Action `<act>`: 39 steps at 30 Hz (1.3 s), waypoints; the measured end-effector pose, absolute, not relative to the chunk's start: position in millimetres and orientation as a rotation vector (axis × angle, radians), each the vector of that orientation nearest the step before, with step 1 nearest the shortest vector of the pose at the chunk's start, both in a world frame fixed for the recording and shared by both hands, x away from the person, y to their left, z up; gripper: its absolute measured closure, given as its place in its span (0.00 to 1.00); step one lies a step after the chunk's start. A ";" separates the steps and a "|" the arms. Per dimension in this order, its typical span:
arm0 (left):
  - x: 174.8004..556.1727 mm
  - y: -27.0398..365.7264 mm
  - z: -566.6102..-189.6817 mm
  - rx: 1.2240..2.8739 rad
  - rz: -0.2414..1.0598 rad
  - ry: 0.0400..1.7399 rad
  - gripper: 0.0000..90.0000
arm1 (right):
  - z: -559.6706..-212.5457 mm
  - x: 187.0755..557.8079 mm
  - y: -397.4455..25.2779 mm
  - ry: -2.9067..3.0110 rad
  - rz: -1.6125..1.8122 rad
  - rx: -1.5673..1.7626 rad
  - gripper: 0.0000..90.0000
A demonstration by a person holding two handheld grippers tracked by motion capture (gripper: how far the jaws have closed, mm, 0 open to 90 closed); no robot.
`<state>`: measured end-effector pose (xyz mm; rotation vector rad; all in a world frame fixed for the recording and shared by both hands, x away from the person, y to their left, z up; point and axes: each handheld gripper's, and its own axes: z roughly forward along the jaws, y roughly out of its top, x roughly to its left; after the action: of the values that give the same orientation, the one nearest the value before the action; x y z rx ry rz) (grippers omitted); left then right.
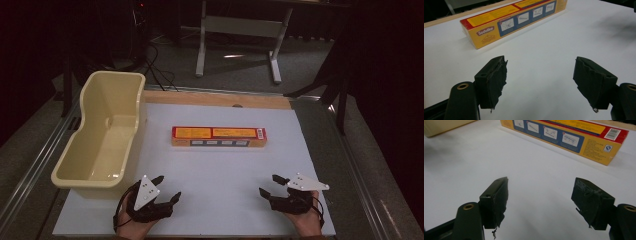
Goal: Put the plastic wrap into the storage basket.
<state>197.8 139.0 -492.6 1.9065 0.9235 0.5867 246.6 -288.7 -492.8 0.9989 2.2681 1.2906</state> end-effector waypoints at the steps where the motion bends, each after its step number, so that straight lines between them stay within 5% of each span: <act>1: 197.9 138.8 -492.5 1.907 0.586 0.923 0.29 | -493.5 247.5 -288.9 2.269 1.288 1.002 0.32; 20: 198.6 138.6 -493.3 1.920 0.580 0.913 0.29 | -490.1 272.4 -305.8 2.290 1.260 1.025 0.33; 39: 199.5 142.1 -493.1 1.899 0.573 0.920 0.29 | -474.5 386.2 -282.6 2.313 1.192 1.039 0.44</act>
<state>199.5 142.1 -493.1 1.8989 0.9198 0.5729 386.2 -282.6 -474.5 1.0395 2.3129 1.1917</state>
